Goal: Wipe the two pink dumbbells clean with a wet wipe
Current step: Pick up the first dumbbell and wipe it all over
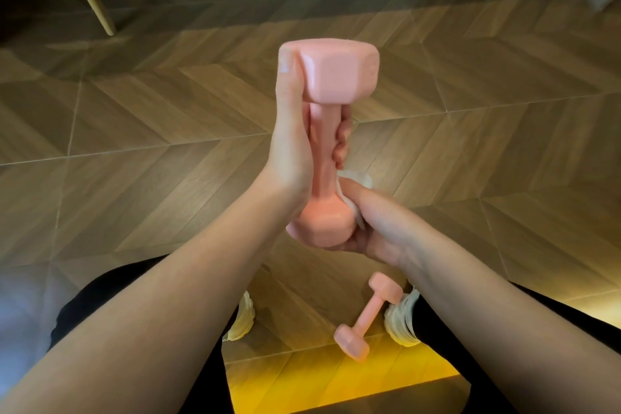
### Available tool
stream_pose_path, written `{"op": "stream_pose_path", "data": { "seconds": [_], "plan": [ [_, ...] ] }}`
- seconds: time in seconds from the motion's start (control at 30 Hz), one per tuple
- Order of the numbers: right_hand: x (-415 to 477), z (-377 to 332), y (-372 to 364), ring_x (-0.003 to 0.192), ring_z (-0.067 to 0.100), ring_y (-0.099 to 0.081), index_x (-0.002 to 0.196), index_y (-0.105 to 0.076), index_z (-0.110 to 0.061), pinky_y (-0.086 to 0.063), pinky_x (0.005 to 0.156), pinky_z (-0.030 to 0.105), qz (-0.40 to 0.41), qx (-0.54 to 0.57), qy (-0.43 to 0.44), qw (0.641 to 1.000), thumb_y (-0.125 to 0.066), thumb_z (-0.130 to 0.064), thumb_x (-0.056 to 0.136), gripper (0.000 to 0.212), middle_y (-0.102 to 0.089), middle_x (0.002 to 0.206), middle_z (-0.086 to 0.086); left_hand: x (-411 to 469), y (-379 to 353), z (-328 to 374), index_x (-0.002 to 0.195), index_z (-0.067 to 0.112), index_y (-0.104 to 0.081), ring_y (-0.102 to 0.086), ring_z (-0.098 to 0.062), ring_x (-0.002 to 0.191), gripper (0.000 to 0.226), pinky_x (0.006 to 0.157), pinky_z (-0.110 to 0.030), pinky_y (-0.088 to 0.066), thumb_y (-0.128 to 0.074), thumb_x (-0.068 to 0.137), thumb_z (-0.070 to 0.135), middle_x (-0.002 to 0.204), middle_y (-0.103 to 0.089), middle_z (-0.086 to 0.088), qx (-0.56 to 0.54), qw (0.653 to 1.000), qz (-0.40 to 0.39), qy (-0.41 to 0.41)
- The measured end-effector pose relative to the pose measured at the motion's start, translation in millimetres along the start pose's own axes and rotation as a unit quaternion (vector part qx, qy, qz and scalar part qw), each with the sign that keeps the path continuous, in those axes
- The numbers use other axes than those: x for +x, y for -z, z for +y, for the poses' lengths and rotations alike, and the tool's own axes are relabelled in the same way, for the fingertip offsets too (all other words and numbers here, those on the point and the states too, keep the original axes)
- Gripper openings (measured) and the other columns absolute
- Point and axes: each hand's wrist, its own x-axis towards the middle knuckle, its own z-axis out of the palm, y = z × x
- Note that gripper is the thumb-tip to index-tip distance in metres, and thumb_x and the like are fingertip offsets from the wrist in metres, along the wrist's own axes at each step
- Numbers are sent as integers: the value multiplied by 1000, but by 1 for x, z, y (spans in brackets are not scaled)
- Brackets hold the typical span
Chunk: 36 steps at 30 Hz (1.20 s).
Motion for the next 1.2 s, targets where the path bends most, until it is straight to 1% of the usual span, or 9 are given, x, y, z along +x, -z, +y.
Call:
{"op": "stream_pose_path", "data": {
  "seconds": [0.13, 0.3, 0.43, 0.6, 0.7, 0.87, 0.97, 1.1, 1.2],
  "plan": [
    [2, -1, 2, 67, 13, -71, 99, -69, -17, -58, 53, 30, 7, -3, -9, 1000, -63, -36, 91, 21, -74, 79, 2, -1, -3, 1, 62, 15, -55, -37, -14, 45, 75, 44, -26, -34, -21, 79, 79, 53, -47, 0, 3, 1000, -22, 5],
    [-3, -6, 14, 71, 14, -72, 101, -69, -15, -59, 57, 32, -91, 27, 1, 996, -63, -28, 85, 21, -75, 83, 4, 3, 4, 9, 63, 14, -54, -33, -16, 45, 77, 45, -26, -33, -17, 80, 80, 53, -43, 0, -17, 999, -38, 10],
    [2, -3, 6, 57, 11, -65, 90, -67, -19, -56, 52, 28, -9, -27, -12, 1000, -62, -37, 90, 18, -64, 72, 3, 0, 4, 10, 61, 13, -54, -33, -17, 42, 83, 45, -26, -32, -12, 81, 82, 50, -41, -1, -37, 996, -77, 25],
    [-5, -9, 14, 75, 33, -74, 102, -69, -14, -59, 54, 37, -111, -5, -45, 993, -50, -35, 97, 29, -73, 93, 17, 1, 6, 12, 65, 9, -52, -34, -20, 43, 90, 48, -29, -30, -2, 86, 81, 51, -43, -5, -70, 991, -114, 26],
    [-6, -9, 16, 80, 32, -73, 101, -71, -13, -61, 59, 41, -101, 19, 1, 995, -50, -28, 98, 26, -74, 96, 17, 4, 8, 12, 74, 6, -55, -43, -21, 53, 94, 55, -32, -36, -2, 86, 82, 62, -49, -8, -63, 993, -87, 45],
    [0, -5, 17, 89, 30, -71, 102, -70, -7, -62, 67, 49, -2, 20, 26, 999, -51, -20, 99, 23, -73, 100, 17, 7, 4, 3, 97, 6, -59, -48, -21, 62, 84, 69, -40, -41, -12, 92, 75, 69, -51, -9, 8, 1000, 9, 9],
    [5, -2, 10, 89, 26, -72, 113, -68, -10, -61, 62, 42, 25, 10, 14, 1000, -59, -28, 95, 27, -73, 103, 14, 6, 3, 2, 90, 6, -63, -46, -20, 55, 86, 57, -33, -41, -17, 86, 79, 63, -50, -9, -7, 1000, 2, 10],
    [12, 1, 7, 55, 8, -67, 104, -66, -13, -54, 51, 28, 39, -9, 10, 999, -61, -33, 93, 23, -68, 59, -3, 5, 1, 2, 79, 11, -71, -38, -20, 47, 88, 46, -28, -35, -11, 90, 74, 56, -46, -10, -65, 994, -80, -23],
    [9, -2, 13, 67, 9, -71, 111, -66, -10, -56, 55, 29, -6, -3, 7, 1000, -56, -28, 96, 25, -74, 74, 0, 7, 4, 4, 72, 12, -71, -36, -19, 46, 89, 45, -28, -31, -7, 91, 72, 57, -45, -9, -87, 990, -114, -7]
  ]
}}
